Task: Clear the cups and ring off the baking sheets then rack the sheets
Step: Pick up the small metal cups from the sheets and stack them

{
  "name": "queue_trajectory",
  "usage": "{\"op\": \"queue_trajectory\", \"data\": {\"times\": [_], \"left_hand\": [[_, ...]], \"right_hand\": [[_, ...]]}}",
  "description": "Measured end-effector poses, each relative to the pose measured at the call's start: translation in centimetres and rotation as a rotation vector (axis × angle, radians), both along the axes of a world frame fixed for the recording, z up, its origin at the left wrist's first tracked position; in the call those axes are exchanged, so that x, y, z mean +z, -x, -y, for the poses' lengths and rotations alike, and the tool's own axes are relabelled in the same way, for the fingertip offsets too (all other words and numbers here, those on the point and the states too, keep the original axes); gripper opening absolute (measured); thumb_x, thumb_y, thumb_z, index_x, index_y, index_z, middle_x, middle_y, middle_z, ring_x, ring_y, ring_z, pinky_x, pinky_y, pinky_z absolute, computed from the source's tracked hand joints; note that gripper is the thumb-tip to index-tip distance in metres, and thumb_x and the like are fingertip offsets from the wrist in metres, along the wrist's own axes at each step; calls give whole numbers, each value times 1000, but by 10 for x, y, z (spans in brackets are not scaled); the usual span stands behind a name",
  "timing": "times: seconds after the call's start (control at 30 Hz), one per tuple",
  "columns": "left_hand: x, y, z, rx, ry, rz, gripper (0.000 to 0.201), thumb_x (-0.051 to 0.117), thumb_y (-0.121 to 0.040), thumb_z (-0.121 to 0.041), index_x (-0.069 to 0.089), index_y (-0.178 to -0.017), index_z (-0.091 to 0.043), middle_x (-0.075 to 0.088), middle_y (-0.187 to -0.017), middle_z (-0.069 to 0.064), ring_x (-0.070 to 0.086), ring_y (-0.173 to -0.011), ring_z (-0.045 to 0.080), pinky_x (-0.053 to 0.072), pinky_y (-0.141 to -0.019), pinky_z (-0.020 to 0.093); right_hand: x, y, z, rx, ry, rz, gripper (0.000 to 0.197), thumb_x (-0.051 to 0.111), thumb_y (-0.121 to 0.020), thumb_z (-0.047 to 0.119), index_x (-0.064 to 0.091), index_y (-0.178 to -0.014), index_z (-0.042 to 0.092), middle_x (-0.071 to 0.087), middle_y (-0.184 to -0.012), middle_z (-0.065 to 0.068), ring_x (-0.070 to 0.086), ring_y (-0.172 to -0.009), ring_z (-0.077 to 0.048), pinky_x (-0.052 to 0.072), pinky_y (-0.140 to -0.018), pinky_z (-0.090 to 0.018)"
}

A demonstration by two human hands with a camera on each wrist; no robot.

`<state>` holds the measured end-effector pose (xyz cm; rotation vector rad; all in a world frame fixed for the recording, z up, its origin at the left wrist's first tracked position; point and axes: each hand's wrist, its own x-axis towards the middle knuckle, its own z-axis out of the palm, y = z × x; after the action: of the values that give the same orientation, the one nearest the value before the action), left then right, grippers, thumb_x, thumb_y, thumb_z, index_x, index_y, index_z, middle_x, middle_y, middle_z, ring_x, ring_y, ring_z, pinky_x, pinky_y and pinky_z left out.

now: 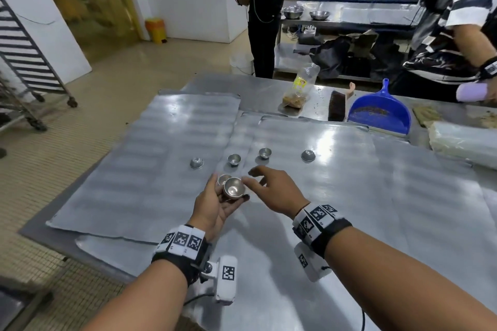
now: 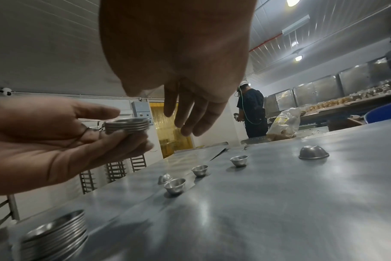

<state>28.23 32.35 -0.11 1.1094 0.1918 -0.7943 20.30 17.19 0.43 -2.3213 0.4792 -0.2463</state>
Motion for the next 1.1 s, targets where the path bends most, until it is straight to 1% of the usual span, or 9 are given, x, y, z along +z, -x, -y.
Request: {"op": "queue_trajectory", "data": {"times": [0.13, 0.23, 0.43, 0.57, 0.7, 0.8, 0.9, 1.0, 1.1], "left_hand": [[9, -34, -20, 77, -38, -1, 67, 59, -97, -48, 56, -116, 15, 69, -111, 33, 71, -95, 46, 64, -70, 41], [8, -57, -36, 120, -56, -1, 66, 62, -96, -44, 53, -121, 17, 64, -117, 35, 71, -94, 48, 62, -61, 36], [-4, -99, -66, 98, -95, 0, 36, 59, -100, -24, 57, -111, 10, 71, -99, 30, 74, -82, 44, 61, -56, 33], [-15, -118, -80, 92, -105, -19, 35, 57, -101, -24, 58, -111, 10, 72, -94, 29, 74, -83, 44, 60, -56, 31], [-27, -128, -83, 71, -123, -45, 35, 56, -101, -24, 58, -112, 9, 71, -100, 30, 74, -83, 42, 60, -56, 30], [-37, -135, -80, 42, -144, -55, 35, 57, -100, -25, 59, -111, 8, 73, -98, 28, 74, -88, 42, 64, -74, 39], [-45, -138, -75, 6, -183, -41, 32, 56, -100, -28, 61, -107, 3, 75, -90, 20, 73, -94, 41, 52, -102, 49], [-48, -139, -71, -8, -186, -45, 33, 55, -101, -29, 62, -107, 2, 76, -91, 19, 73, -92, 38, 49, -104, 50], [-45, -138, -70, -7, -171, -50, 35, 56, -101, -34, 60, -107, 0, 76, -96, 19, 76, -80, 35, 58, -90, 46]], "right_hand": [[-14, -40, 9, -5, 82, -97, 36, 53, -97, 49, 65, -119, 23, 69, -120, 5, 64, -105, -18, 51, -90, -36], [-26, -67, 12, 22, 123, -190, 34, 53, -97, 43, 63, -122, 22, 67, -123, 2, 63, -110, -22, 50, -94, -39], [-50, -116, 9, 90, 178, -343, 42, 53, -96, 37, 53, -136, 25, 59, -135, -5, 57, -120, -26, 46, -98, -39], [-64, -142, -1, 131, 229, -436, 53, 51, -96, 36, 43, -147, 27, 48, -147, -5, 50, -130, -28, 43, -103, -39], [-79, -157, -10, 140, 272, -527, 44, 54, -91, 29, 52, -135, 28, 53, -139, -4, 55, -121, -29, 47, -96, -38], [-86, -161, -9, 133, 294, -511, 30, 56, -87, 31, 60, -116, 26, 61, -124, -4, 59, -109, -28, 49, -87, -36], [-87, -160, -9, 133, 353, -510, 25, 56, -88, 34, 60, -109, 22, 62, -114, -3, 60, -104, -27, 49, -82, -36], [-87, -157, -9, 118, 376, -510, 26, 54, -91, 37, 60, -109, 19, 62, -112, -4, 60, -103, -28, 46, -77, -33], [-76, -154, -13, 111, 320, -415, 27, 60, -89, 41, 61, -107, 20, 63, -111, -5, 62, -101, -28, 43, -72, -32]]}}
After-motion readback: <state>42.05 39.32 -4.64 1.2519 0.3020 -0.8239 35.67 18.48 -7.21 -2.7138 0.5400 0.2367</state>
